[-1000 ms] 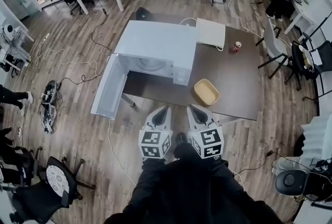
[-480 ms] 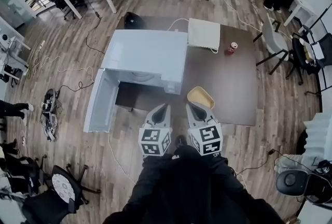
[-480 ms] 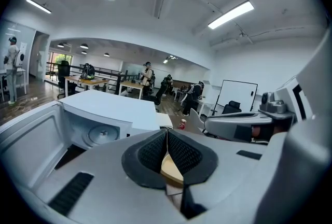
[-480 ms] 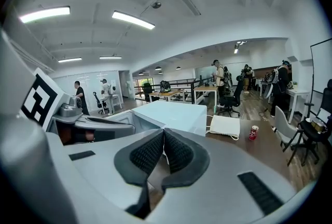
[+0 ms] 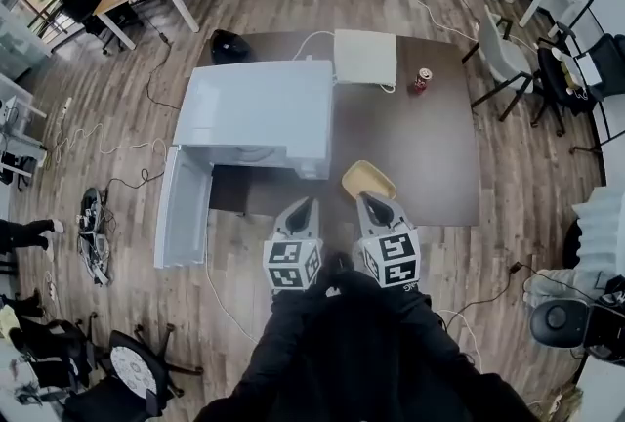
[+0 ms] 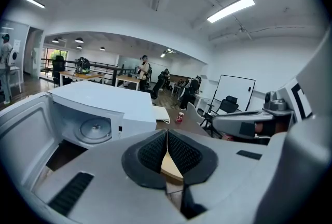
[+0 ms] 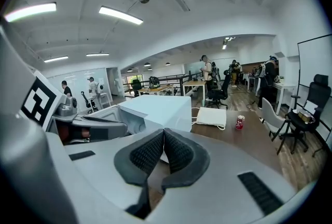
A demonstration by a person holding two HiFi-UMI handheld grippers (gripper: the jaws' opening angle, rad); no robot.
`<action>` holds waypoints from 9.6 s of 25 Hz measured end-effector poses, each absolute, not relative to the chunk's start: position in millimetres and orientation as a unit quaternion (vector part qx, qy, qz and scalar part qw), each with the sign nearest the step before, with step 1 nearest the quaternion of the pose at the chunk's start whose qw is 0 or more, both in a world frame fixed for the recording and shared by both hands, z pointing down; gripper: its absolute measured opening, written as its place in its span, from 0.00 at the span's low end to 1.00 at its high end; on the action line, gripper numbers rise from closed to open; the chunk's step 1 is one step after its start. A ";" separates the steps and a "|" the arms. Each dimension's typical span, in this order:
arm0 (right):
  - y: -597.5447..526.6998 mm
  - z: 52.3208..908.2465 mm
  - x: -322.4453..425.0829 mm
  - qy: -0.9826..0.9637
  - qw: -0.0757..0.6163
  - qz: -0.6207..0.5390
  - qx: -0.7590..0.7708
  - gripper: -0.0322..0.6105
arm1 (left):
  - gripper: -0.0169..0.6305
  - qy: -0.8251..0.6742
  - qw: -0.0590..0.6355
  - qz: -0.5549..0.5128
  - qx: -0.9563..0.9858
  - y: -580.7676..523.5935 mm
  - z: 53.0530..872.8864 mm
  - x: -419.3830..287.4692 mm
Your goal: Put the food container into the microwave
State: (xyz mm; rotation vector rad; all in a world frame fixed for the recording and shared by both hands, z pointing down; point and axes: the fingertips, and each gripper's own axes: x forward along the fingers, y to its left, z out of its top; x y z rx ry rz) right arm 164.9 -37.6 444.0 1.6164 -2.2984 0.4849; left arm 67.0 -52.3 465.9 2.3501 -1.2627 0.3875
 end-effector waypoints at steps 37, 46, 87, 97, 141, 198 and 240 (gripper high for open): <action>-76.9 707.0 314.0 -0.638 0.325 0.288 0.636 0.16 | 0.08 -0.390 0.342 0.278 0.809 -77.3 673.7 109.4; -77.4 733.7 323.2 -0.626 0.337 0.311 0.631 0.17 | 0.08 -0.395 0.351 0.284 0.800 -74.4 682.6 106.0; -34.0 683.5 183.4 -0.703 0.324 0.364 0.518 0.11 | 0.08 -0.496 0.384 0.247 0.739 -28.1 672.6 -16.0; -61.0 672.1 90.1 -0.724 0.320 0.353 0.498 0.11 | 0.08 -0.549 0.401 0.221 0.699 -25.8 673.1 -98.1; -241.9 677.1 -46.1 -0.665 0.233 0.376 0.602 0.11 | 0.08 -0.550 0.391 0.206 0.709 -167.0 683.9 -204.5; -296.7 656.3 -60.3 -0.682 0.132 0.308 0.650 0.23 | 0.08 -0.554 0.398 0.208 0.701 -174.6 693.9 -214.3; -199.3 431.3 -59.2 -0.816 0.114 0.109 0.556 0.09 | 0.08 -0.560 0.225 0.087 0.793 -193.8 461.0 -130.8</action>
